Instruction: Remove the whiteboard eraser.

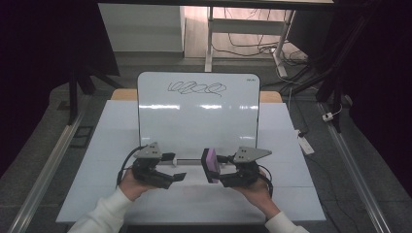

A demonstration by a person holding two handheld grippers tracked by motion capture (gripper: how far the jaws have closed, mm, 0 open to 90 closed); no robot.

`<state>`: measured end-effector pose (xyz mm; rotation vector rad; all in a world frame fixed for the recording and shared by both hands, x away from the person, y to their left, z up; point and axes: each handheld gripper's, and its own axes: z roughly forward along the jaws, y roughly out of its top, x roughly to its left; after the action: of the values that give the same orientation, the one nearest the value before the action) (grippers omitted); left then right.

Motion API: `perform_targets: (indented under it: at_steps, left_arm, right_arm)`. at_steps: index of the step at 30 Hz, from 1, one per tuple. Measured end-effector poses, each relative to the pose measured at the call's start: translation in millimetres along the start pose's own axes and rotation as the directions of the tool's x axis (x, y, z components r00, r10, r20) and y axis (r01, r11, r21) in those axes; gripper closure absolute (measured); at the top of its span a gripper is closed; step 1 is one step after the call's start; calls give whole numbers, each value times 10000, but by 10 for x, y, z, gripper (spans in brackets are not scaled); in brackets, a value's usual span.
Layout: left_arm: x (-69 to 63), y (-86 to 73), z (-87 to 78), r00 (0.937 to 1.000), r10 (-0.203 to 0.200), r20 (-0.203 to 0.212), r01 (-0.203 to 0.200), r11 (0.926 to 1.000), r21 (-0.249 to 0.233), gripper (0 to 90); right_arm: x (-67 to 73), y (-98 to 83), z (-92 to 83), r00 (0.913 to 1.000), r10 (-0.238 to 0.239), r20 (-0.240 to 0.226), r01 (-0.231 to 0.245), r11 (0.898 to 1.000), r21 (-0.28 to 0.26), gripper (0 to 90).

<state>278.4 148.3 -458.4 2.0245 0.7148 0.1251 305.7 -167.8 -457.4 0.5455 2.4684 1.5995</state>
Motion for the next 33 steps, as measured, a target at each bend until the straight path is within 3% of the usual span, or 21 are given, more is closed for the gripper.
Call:
perform_targets:
  at_steps: [1, 2, 3, 6, 8, 16, 20, 27, 33]
  left_arm:
    - [28, -64, -42, 9994, -254, -214, 255, 9997, 26, 176]
    - [57, -129, -83, 9978, -461, -467, 463, 9989, 40, 175]
    - [83, -194, -121, 9947, -666, -785, 672, 9977, 49, 174]
    - [164, -362, -219, 9813, -1184, -1517, 1210, 9926, 81, 170]
    - [212, -460, -281, 9737, -1454, -1753, 1485, 9889, 48, 171]
    - [286, -777, -465, 9463, -1632, -2790, 1787, 9834, 312, 161]
    - [332, -867, -541, 9325, -1856, -3097, 2022, 9791, 220, 156]
    - [371, -908, -574, 9235, -2050, -3241, 2221, 9749, 162, 153]
    - [391, -917, -572, 9228, -2081, -3242, 2264, 9738, 194, 146]
  right_arm:
    - [0, 0, 0, 10000, 0, 0, 0, 10000, 0, 400]
    - [-15, 6, -32, 9991, -30, 411, 35, 9999, -126, 400]
    - [-22, 8, -46, 9986, -48, 534, 56, 9999, -153, 400]
    - [-38, 11, -85, 9953, -106, 968, 140, 9993, -341, 400]
    - [-49, 15, -111, 9925, -141, 1211, 195, 9989, -432, 400]
    - [-78, 36, -217, 9792, -157, 2021, 324, 9963, -793, 399]
    - [-91, 51, -271, 9699, -137, 2430, 391, 9942, -999, 399]
    - [-85, 63, -298, 9636, -239, 2664, 542, 9928, -1071, 399]
    - [-74, 73, -322, 9552, -342, 2940, 729, 9899, -1215, 399]
